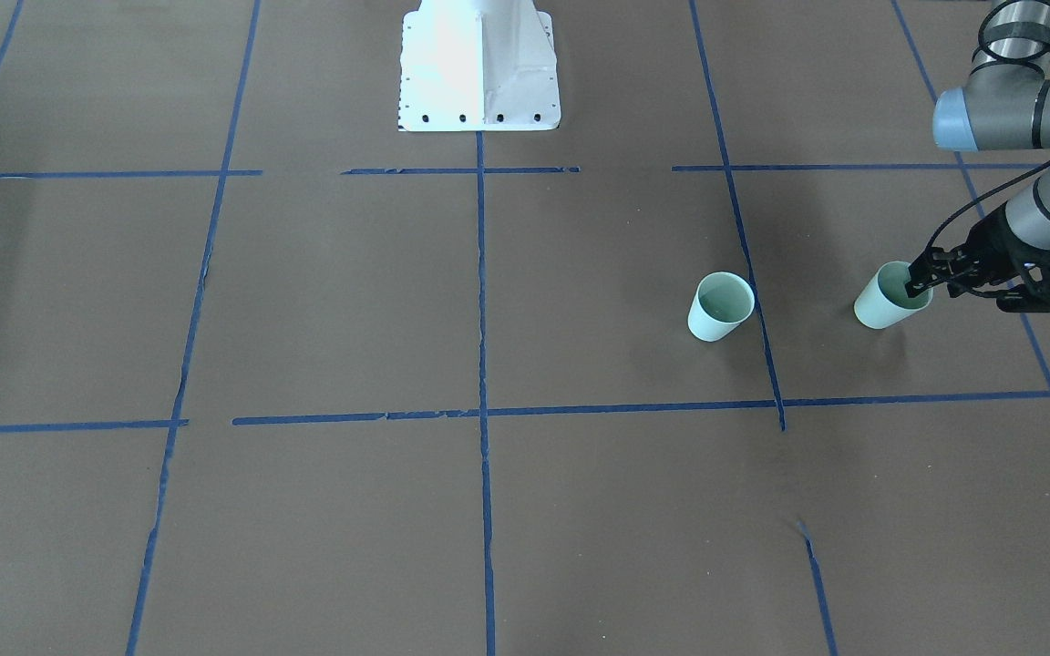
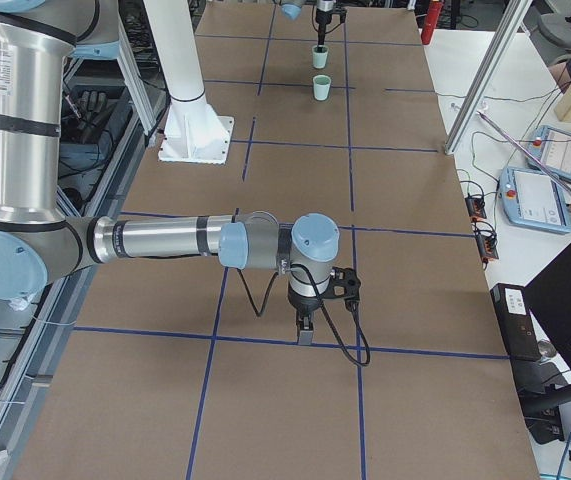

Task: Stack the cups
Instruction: 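Grasp the cup with the left gripper and lift it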

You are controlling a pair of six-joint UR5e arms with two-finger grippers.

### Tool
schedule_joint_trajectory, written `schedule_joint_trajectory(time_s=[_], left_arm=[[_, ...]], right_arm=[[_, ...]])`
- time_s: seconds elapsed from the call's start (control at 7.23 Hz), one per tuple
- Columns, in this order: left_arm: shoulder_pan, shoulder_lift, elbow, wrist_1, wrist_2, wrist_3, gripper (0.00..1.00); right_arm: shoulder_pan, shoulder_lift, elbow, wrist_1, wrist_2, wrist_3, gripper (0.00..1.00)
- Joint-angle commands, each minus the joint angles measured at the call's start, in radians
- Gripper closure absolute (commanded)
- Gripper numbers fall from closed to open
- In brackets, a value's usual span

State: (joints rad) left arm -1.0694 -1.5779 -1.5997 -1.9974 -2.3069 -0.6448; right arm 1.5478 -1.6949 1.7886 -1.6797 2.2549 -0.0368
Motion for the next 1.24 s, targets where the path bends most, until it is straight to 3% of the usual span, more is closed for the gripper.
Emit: schedule_joint_trajectory(time_s=[0.0,0.28,0.55,0.83,0.97,1.11], left_arm=[[0.000,-0.001,0.010,-0.021,-0.076,-0.004,1.00],[-0.009,-0.004,-0.101,0.026,-0.101,-0.033,1.00],[-0.009,-0.055,-0.242,0.144,-0.095,-0.233,1.00],[0.005,-0.274,-0.241,0.320,-0.091,-0.498,1.00],[0.058,-0.353,-0.243,0.418,-0.088,-0.545,1.00],[0.116,-0.375,-0.243,0.428,-0.039,-0.618,1.00]], right_arm=[[0.000,0.001,0.000,0.000,0.000,0.000,0.00],[0.000,0.001,0.000,0.000,0.000,0.000,0.00],[0.000,0.001,0.000,0.000,0.000,0.000,0.00],[-0.002,0.001,0.000,0.000,0.000,0.000,0.00],[0.000,0.000,0.000,0.000,0.000,0.000,0.00],[-0.002,0.001,0.000,0.000,0.000,0.000,0.00]])
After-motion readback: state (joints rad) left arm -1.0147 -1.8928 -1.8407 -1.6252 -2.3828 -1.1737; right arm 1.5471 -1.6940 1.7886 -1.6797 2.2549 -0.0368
